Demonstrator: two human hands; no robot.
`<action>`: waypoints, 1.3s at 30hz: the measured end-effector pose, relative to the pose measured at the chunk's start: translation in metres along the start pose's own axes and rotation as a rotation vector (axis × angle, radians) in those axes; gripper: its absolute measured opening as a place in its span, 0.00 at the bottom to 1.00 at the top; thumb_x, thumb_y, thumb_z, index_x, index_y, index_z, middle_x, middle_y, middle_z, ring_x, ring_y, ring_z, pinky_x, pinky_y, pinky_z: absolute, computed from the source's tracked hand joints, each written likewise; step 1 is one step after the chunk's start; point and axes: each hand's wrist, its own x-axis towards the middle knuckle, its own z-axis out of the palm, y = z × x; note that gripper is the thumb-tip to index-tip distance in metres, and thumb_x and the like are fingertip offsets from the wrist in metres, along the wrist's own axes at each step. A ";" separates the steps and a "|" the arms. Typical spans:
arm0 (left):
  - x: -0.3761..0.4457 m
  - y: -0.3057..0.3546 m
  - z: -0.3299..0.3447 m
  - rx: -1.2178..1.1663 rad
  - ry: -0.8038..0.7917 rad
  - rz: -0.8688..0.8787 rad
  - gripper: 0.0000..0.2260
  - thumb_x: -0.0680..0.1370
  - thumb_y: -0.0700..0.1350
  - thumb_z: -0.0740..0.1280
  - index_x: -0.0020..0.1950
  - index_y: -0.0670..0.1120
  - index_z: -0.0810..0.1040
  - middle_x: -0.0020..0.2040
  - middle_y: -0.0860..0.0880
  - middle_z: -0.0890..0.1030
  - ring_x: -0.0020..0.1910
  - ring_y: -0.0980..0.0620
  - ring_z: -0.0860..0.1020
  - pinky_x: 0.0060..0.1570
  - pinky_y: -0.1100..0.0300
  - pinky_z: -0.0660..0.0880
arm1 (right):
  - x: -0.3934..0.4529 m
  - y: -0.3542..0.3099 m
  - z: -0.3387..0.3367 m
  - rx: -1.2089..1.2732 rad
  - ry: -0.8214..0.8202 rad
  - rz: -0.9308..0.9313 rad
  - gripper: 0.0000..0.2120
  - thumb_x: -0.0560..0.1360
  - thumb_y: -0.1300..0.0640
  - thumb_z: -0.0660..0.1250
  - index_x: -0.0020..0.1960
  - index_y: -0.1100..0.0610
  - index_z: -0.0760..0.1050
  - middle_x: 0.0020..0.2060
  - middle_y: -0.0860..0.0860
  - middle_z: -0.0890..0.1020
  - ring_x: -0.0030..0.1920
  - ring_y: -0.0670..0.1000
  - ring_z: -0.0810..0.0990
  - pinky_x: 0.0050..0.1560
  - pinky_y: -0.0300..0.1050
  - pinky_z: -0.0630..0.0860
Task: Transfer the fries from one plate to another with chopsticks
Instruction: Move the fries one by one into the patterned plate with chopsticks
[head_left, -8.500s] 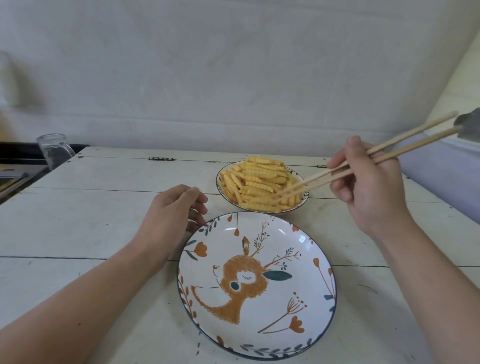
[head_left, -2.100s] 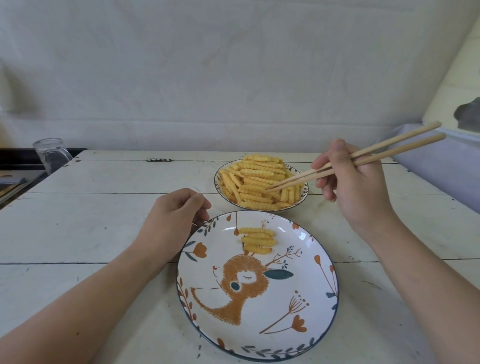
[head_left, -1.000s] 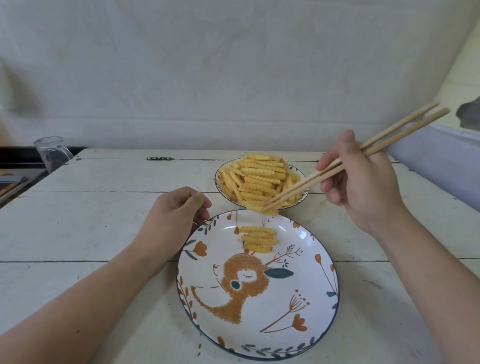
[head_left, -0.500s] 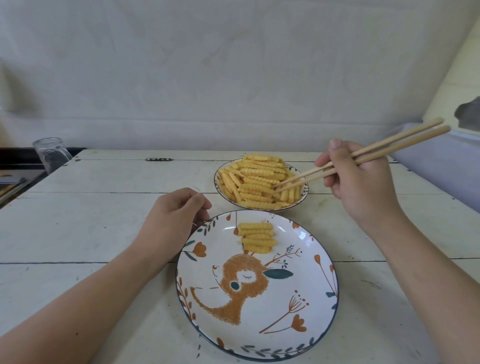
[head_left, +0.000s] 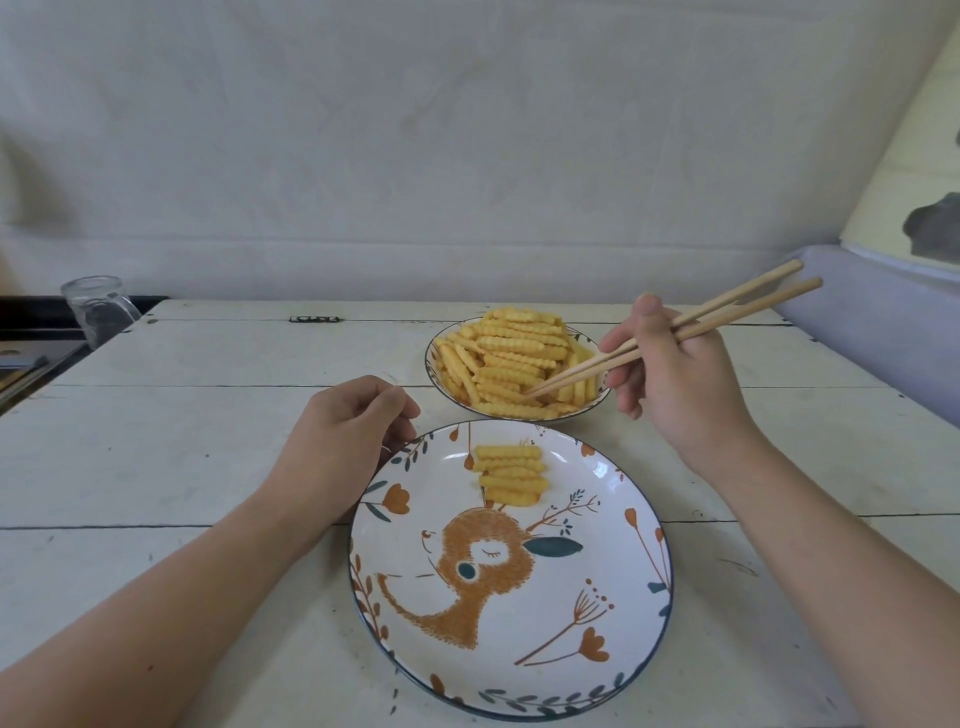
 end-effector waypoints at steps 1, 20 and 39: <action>0.000 0.000 0.000 -0.001 0.002 0.002 0.14 0.84 0.44 0.61 0.44 0.45 0.83 0.35 0.51 0.84 0.34 0.53 0.80 0.38 0.56 0.78 | 0.000 -0.001 0.000 0.017 0.022 0.002 0.25 0.84 0.45 0.55 0.39 0.61 0.77 0.26 0.57 0.75 0.22 0.51 0.71 0.24 0.41 0.67; -0.001 0.000 -0.001 -0.008 -0.003 0.016 0.13 0.83 0.42 0.62 0.43 0.44 0.84 0.34 0.53 0.83 0.37 0.51 0.79 0.45 0.51 0.78 | -0.022 -0.044 0.001 -0.078 -0.379 -0.008 0.21 0.74 0.43 0.64 0.30 0.57 0.76 0.21 0.52 0.72 0.21 0.47 0.69 0.21 0.36 0.62; -0.001 0.000 -0.001 0.006 -0.005 0.022 0.14 0.83 0.43 0.62 0.43 0.45 0.84 0.37 0.50 0.84 0.37 0.50 0.79 0.45 0.51 0.78 | -0.002 0.000 -0.005 -0.274 -0.027 -0.245 0.16 0.79 0.43 0.62 0.41 0.53 0.79 0.29 0.53 0.78 0.28 0.48 0.75 0.31 0.46 0.70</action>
